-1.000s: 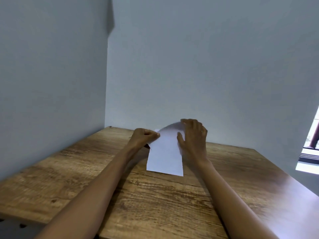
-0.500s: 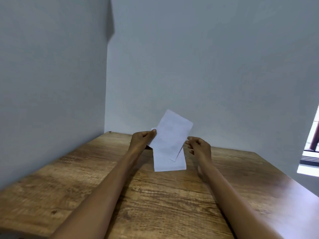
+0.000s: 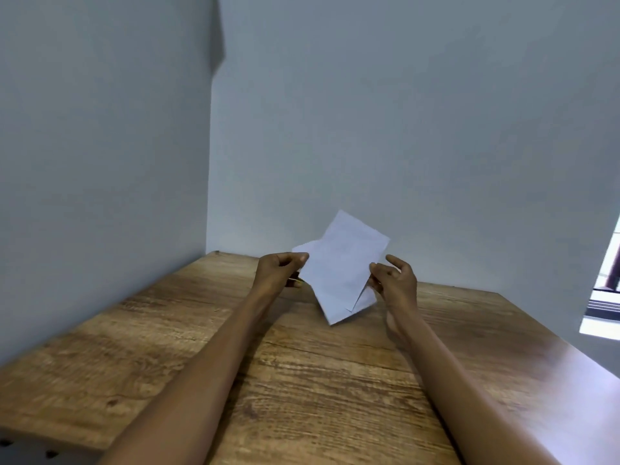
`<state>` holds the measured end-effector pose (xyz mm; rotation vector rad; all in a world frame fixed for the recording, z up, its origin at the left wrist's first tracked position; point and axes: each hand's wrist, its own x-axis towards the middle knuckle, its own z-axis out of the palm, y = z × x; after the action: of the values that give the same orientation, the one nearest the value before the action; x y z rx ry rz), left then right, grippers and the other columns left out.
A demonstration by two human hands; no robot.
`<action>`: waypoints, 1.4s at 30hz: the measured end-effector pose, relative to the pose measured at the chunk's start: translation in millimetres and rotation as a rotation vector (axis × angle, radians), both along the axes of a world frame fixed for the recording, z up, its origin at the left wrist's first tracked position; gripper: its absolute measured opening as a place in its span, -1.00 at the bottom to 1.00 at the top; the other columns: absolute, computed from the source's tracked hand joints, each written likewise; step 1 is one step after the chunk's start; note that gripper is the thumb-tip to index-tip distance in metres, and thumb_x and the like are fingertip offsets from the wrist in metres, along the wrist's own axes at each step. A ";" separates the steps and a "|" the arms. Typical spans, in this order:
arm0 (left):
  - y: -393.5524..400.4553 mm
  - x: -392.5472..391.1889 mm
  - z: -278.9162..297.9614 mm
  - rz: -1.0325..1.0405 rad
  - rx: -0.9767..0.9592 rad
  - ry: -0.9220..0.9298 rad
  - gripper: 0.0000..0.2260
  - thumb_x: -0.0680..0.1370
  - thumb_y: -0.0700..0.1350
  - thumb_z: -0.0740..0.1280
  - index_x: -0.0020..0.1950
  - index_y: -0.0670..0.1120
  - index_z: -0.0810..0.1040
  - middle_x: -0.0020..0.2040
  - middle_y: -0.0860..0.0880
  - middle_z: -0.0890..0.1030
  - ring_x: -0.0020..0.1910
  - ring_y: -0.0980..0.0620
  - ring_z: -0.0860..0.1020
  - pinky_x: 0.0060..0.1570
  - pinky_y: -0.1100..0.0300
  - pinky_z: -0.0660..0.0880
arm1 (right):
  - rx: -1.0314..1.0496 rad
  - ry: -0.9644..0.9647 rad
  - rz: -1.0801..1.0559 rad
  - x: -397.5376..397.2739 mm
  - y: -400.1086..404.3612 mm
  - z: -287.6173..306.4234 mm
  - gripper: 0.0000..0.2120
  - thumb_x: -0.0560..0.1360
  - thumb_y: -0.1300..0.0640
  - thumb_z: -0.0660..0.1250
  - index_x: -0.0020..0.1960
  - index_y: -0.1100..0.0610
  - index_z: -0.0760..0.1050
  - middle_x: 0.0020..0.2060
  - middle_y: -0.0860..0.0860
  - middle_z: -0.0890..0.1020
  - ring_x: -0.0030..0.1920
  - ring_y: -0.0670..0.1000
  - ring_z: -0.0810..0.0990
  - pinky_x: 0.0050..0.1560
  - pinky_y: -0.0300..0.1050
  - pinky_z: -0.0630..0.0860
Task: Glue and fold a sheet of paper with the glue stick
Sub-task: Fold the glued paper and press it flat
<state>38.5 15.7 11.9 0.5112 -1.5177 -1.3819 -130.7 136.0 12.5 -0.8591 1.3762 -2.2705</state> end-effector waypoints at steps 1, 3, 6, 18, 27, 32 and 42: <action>-0.9 0.6 0.0 -0.007 -0.001 -0.006 -0.87 0.51 -0.24 0.36 0.02 -0.21 0.64 -0.25 -0.01 0.64 -0.43 0.17 0.60 -0.41 0.30 0.57 | -0.019 -0.034 -0.004 -3.6 0.8 0.4 -0.69 0.48 0.27 0.37 0.17 0.09 0.40 -0.14 0.03 0.62 -0.17 -0.06 0.63 -0.23 -0.29 0.55; -2.8 2.3 -1.1 -0.004 -0.013 -0.014 -0.84 0.52 -0.32 0.33 0.07 -0.25 0.61 -0.22 -0.07 0.63 -0.41 0.17 0.61 -0.36 0.30 0.59 | -0.069 -0.109 0.002 -9.9 4.4 1.2 -0.80 0.51 0.28 0.33 0.11 0.12 0.47 -0.16 0.00 0.61 -0.21 -0.10 0.62 -0.26 -0.29 0.56; -6.2 5.5 -2.9 0.048 0.002 0.002 -0.85 0.51 -0.36 0.31 0.03 -0.25 0.61 -0.23 -0.12 0.62 -0.38 0.11 0.61 -0.28 0.26 0.63 | -0.171 -0.234 0.034 -14.2 9.6 2.6 -0.88 0.54 0.31 0.28 -0.10 0.12 0.50 -0.21 0.00 0.59 -0.28 -0.09 0.61 -0.34 -0.28 0.60; -8.5 5.7 -0.7 0.034 0.077 -0.027 -0.78 0.46 -0.25 0.42 0.08 -0.28 0.57 -0.28 -0.11 0.63 -0.41 0.06 0.60 -0.34 0.26 0.59 | -0.059 -0.034 0.224 -5.9 2.1 1.9 -0.88 0.49 0.11 0.37 -0.03 0.13 0.62 -0.10 0.01 0.72 -0.11 -0.01 0.67 -0.07 -0.09 0.61; -5.1 4.7 -0.2 0.007 0.104 -0.020 -0.86 0.48 -0.26 0.39 0.02 -0.27 0.60 -0.28 -0.12 0.62 -0.48 0.14 0.59 -0.38 0.32 0.57 | 0.210 0.191 0.097 1.5 0.3 -7.0 -0.88 0.51 0.15 0.36 0.01 0.15 0.60 -0.01 0.08 0.67 0.00 0.02 0.63 0.08 -0.07 0.57; -5.1 2.5 -1.2 -0.027 0.091 -0.048 -0.86 0.49 -0.25 0.39 0.02 -0.26 0.62 -0.28 -0.10 0.65 -0.44 0.11 0.60 -0.28 0.27 0.62 | 0.248 0.243 -0.013 -3.2 -0.5 -8.2 -0.90 0.51 0.11 0.36 -0.01 0.08 0.60 0.00 -0.03 0.65 0.06 -0.03 0.59 0.18 -0.08 0.51; -0.4 1.0 -2.7 -0.059 0.103 -0.063 -0.90 0.49 -0.26 0.39 -0.03 -0.26 0.63 -0.33 -0.06 0.68 -0.43 0.08 0.62 -0.32 0.26 0.61 | 0.283 0.325 -0.098 -0.3 0.6 -6.5 -0.87 0.50 0.08 0.35 -0.21 -0.06 0.59 -0.20 -0.20 0.63 -0.14 -0.20 0.58 -0.20 -0.30 0.46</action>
<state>39.5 15.3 9.2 0.5821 -1.5280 -1.5083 -131.0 136.6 5.9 -1.1163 1.8644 -1.9947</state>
